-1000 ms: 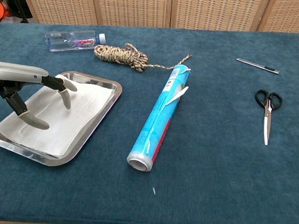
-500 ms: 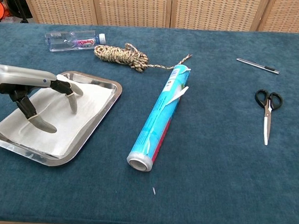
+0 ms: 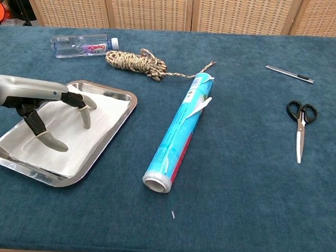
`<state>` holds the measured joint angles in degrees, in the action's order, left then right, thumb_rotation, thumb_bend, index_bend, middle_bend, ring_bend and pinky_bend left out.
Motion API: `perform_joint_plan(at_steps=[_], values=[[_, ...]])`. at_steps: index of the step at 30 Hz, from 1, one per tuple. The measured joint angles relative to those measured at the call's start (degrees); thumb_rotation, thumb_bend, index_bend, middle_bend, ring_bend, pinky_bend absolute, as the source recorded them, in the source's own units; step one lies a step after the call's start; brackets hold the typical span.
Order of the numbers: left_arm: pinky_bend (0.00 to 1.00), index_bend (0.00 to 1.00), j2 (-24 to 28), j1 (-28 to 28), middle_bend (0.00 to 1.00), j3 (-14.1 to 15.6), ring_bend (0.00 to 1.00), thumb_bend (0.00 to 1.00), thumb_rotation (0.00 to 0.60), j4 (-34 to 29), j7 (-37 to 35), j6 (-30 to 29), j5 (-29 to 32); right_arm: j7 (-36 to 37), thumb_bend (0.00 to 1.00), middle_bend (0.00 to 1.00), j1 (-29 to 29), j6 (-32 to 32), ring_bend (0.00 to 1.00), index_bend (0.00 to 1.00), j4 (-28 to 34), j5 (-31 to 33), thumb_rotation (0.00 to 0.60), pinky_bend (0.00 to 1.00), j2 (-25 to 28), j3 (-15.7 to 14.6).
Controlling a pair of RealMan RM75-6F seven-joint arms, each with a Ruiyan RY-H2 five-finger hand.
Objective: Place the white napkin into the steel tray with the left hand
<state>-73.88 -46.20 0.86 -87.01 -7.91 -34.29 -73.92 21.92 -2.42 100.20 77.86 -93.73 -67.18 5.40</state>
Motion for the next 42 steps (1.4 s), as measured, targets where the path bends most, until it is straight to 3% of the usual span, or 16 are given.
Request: perform_joint_plan(at_steps=[30,42], values=[[0.06,0.30,-3.37,0.42,0.07,-1.67,0.00,0.13,0.389,3.32,1.92,-0.88,1.67,0.39,0.00,0.00,0.04,0.09,0.00,0.00,-0.21,-0.07,0.600,0.00,0.01,0.03],[0.06,0.28,-0.50,1.05,0.07,-2.54,0.00,0.13,0.388,-0.61,-0.59,-3.61,-1.80,0.25,0.00,0.00,0.05,0.13,0.00,0.00,-0.19,-0.12,0.600,0.00,-0.04,0.03]])
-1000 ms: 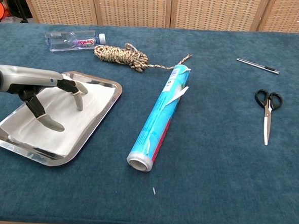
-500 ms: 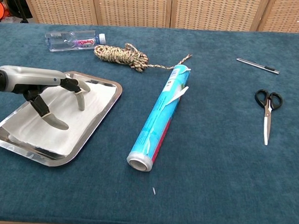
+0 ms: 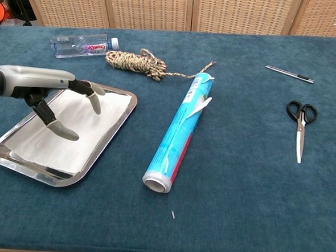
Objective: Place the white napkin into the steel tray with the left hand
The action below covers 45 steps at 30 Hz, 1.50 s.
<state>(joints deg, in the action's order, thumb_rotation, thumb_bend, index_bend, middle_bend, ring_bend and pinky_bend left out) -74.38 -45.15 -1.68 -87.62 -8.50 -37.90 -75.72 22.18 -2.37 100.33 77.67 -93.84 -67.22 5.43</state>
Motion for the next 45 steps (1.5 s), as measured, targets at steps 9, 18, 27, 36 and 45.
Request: perform_joint_plan(at_steps=[9,18,27,36,45], values=[[0.06,0.28,3.90,0.58,0.07,-0.77,0.00,0.13,0.387,-4.51,-2.16,-2.51,-2.83,0.29,0.00,0.00,0.11,0.24,0.00,0.00,-0.06,0.07,0.600,0.00,0.03,0.08],[0.06,0.27,4.46,0.69,0.07,1.06,0.00,0.11,0.387,-7.64,-3.07,-2.29,-6.34,0.37,0.00,0.00,0.17,0.35,0.00,0.00,0.00,0.05,0.600,0.00,0.10,0.08],[0.06,0.27,5.19,0.32,0.07,2.79,0.00,0.11,0.386,-10.21,-1.62,-0.03,-5.86,0.74,0.00,0.00,0.21,0.30,0.00,0.00,-0.13,0.28,0.600,0.00,0.15,0.18],[0.06,0.27,8.20,1.00,0.07,4.21,0.00,0.11,0.385,-12.49,-1.95,-0.37,-6.85,0.49,0.00,0.00,0.25,0.38,0.00,0.00,-0.04,0.14,0.600,0.00,0.11,0.13],[0.06,0.27,10.56,0.82,0.07,5.28,0.00,0.11,0.385,-15.01,-4.50,0.90,-8.28,-0.09,0.00,0.00,0.20,0.26,0.00,0.00,0.17,-0.03,0.600,0.00,0.07,0.04]])
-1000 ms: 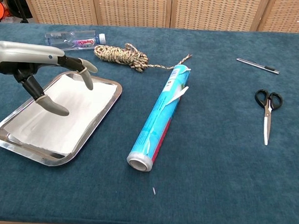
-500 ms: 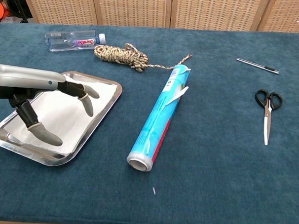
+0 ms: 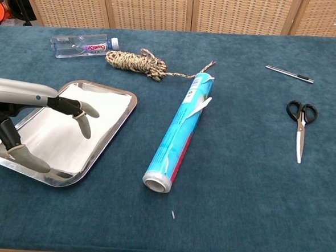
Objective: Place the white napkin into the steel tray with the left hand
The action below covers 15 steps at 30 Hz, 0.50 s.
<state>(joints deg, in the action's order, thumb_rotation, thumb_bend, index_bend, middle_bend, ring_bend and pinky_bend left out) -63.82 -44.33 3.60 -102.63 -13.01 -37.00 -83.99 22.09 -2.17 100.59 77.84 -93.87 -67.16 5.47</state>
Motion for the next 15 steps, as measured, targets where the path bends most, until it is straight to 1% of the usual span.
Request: perform_joint_plan(at_steps=[8,15], values=[[0.07,0.27,1.35,-0.63,0.07,1.35,0.00,0.11,0.381,-2.12,-2.92,1.91,-2.02,0.44,0.00,0.00,0.14,0.22,0.00,0.00,-0.07,0.15,0.600,0.00,0.08,0.08],[0.08,0.27,1.22,-0.91,0.07,2.60,0.00,0.11,0.381,-1.27,-5.64,3.50,-2.85,0.65,0.00,0.00,0.17,0.30,0.00,0.00,-0.20,0.18,0.600,0.00,0.07,0.13]])
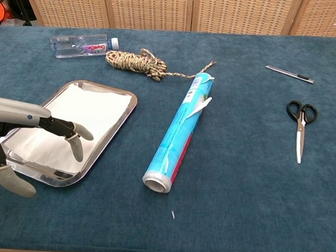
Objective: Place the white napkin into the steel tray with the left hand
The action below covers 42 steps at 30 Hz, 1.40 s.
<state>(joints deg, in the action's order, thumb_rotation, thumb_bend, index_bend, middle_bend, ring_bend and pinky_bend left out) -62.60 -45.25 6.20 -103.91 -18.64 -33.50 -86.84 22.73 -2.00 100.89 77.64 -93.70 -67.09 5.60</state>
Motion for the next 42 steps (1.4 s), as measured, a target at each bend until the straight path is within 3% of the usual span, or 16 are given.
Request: perform_joint_plan(at_steps=[42], values=[[0.08,0.27,0.37,-0.57,0.07,2.42,0.02,0.11,0.381,2.20,-1.58,0.13,-2.04,-1.12,0.00,0.00,-0.04,0.09,0.00,0.00,0.28,-0.38,0.600,0.00,-0.21,-0.09]])
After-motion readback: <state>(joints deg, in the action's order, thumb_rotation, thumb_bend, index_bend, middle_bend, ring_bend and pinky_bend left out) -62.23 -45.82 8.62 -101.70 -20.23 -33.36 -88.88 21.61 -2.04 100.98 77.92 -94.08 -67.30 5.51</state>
